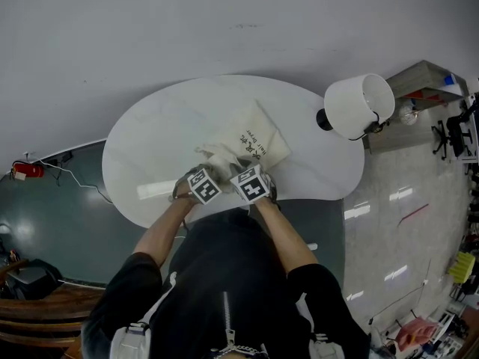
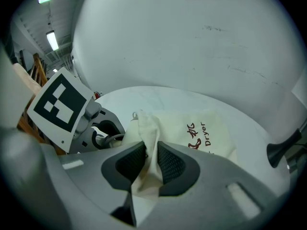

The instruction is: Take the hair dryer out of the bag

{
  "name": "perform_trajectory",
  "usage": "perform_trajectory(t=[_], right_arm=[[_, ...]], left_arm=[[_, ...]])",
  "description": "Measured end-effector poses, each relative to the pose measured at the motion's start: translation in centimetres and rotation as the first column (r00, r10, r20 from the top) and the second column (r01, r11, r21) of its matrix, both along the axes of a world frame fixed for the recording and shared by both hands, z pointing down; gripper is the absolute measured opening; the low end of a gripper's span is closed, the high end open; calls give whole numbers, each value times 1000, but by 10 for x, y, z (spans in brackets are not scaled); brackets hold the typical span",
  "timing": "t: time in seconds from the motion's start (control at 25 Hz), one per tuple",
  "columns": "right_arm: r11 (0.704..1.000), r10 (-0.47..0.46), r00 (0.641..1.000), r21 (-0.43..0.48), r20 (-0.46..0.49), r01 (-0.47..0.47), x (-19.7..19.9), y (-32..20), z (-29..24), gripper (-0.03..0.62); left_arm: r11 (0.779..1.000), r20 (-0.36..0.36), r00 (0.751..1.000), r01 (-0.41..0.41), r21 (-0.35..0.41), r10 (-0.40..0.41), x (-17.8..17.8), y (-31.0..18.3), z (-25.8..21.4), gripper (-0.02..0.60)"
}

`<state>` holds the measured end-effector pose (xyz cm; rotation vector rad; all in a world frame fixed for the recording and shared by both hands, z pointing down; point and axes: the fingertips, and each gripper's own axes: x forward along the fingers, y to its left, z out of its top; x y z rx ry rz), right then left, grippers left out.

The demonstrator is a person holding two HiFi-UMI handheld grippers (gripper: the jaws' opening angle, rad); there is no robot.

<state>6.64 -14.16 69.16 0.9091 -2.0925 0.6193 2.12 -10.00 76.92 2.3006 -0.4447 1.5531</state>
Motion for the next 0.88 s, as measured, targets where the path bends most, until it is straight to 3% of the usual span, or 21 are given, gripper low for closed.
perform_trajectory(t=[0.36,0.88], right_arm=[[1000,-16,1000,-8,-9,16,-1,1,5,72],[999,-42,999,8,-34,43,-6,2,16,77]], left_arm=[[999,-14,999,37,-14,-38,-18,21,-9,179],[989,-74,988,142,30,-139,-47,37,-33,179]])
